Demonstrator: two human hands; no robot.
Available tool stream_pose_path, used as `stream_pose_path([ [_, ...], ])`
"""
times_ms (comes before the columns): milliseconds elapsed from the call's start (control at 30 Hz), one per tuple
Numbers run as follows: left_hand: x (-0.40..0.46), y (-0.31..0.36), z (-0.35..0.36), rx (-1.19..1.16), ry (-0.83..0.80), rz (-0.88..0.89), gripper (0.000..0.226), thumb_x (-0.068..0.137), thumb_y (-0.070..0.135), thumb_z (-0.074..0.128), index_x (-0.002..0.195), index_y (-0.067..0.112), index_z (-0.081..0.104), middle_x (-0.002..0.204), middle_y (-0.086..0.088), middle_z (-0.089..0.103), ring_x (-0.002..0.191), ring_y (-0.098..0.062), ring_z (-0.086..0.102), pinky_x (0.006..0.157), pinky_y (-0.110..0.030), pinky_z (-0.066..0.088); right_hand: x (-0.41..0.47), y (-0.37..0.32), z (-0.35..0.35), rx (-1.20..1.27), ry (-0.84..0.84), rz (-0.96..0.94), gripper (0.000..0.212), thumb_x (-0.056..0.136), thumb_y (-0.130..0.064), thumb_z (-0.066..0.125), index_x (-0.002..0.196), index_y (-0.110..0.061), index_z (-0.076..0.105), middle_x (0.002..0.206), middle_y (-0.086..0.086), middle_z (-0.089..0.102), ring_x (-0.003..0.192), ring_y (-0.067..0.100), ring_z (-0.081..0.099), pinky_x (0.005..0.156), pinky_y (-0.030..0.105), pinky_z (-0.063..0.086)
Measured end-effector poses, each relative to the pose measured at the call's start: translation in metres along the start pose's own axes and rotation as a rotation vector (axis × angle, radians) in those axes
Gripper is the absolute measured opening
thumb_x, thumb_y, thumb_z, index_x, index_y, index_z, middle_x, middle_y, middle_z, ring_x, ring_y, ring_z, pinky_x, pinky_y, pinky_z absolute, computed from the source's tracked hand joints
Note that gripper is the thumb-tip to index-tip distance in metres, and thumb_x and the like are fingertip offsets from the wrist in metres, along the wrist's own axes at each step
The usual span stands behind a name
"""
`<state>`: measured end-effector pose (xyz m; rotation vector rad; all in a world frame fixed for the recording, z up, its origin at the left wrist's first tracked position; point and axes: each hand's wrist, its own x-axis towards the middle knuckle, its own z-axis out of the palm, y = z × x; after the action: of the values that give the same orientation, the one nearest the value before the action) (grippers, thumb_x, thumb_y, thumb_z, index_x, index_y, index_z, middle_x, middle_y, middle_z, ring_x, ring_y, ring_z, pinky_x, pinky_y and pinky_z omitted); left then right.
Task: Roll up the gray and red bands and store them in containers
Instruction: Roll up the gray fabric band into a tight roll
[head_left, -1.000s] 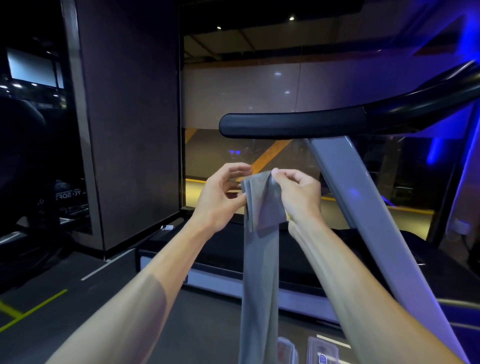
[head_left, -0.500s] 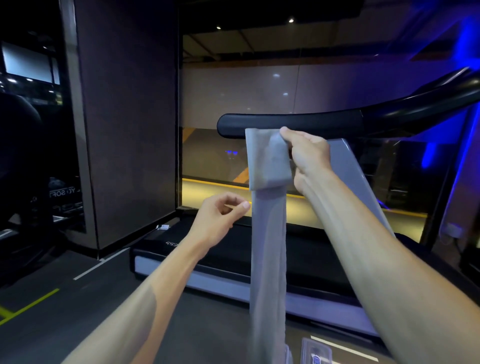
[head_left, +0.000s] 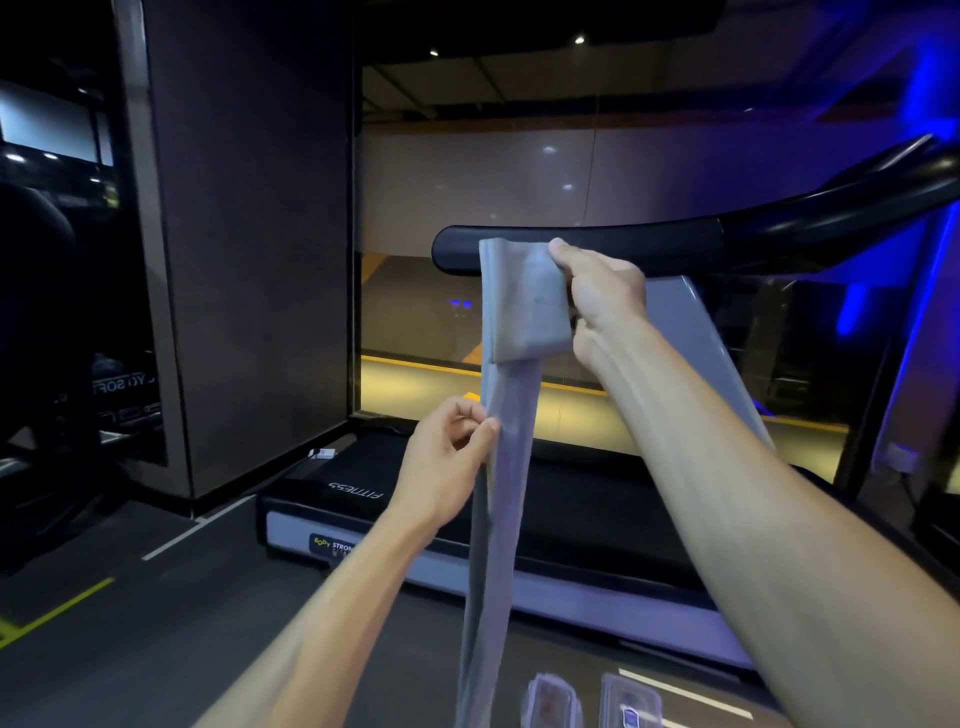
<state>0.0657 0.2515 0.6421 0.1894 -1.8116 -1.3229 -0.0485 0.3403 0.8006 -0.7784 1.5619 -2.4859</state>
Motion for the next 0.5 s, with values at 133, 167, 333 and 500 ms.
stream_pose_path([
  [133,-0.005,-0.007,0.006,0.022,0.141,0.004,0.003,0.100,0.020,0.062,0.101,0.023,0.063,0.076,0.008,0.072,0.072,-0.008,0.064,0.074,-0.029,0.050,-0.005,0.000,0.001,0.022,-0.010,0.010,0.015,0.086,-0.018,0.081,0.074,-0.015,0.071,0.070,-0.003,0.068,0.056,0.012,0.060,0.051,0.022,0.048],
  [167,-0.008,-0.008,0.007,0.017,0.148,0.019,0.005,0.100,0.019,0.063,0.101,0.024,0.064,0.080,0.008,0.075,0.078,-0.009,0.068,0.078,-0.030,0.052,-0.006,0.000,0.002,0.029,-0.013,0.012,0.016,0.086,-0.017,0.080,0.074,-0.015,0.070,0.069,-0.004,0.067,0.055,0.012,0.059,0.050,0.021,0.047],
  [333,-0.018,-0.014,0.014,0.079,0.153,0.054,0.009,0.100,0.019,0.061,0.100,0.025,0.068,0.088,0.009,0.077,0.087,-0.012,0.073,0.080,-0.036,0.056,-0.011,-0.003,0.003,0.035,-0.019,0.019,0.018,0.087,-0.017,0.080,0.072,-0.015,0.069,0.068,-0.004,0.066,0.057,0.012,0.060,0.050,0.022,0.048],
  [500,-0.020,-0.020,0.022,0.197,0.295,0.034,0.010,0.101,0.022,0.060,0.093,0.026,0.066,0.080,0.011,0.074,0.081,-0.015,0.069,0.071,-0.030,0.053,-0.014,-0.003,0.003,0.021,-0.027,0.033,0.015,0.086,-0.019,0.080,0.076,-0.013,0.071,0.075,0.000,0.069,0.063,0.016,0.062,0.052,0.024,0.051],
])
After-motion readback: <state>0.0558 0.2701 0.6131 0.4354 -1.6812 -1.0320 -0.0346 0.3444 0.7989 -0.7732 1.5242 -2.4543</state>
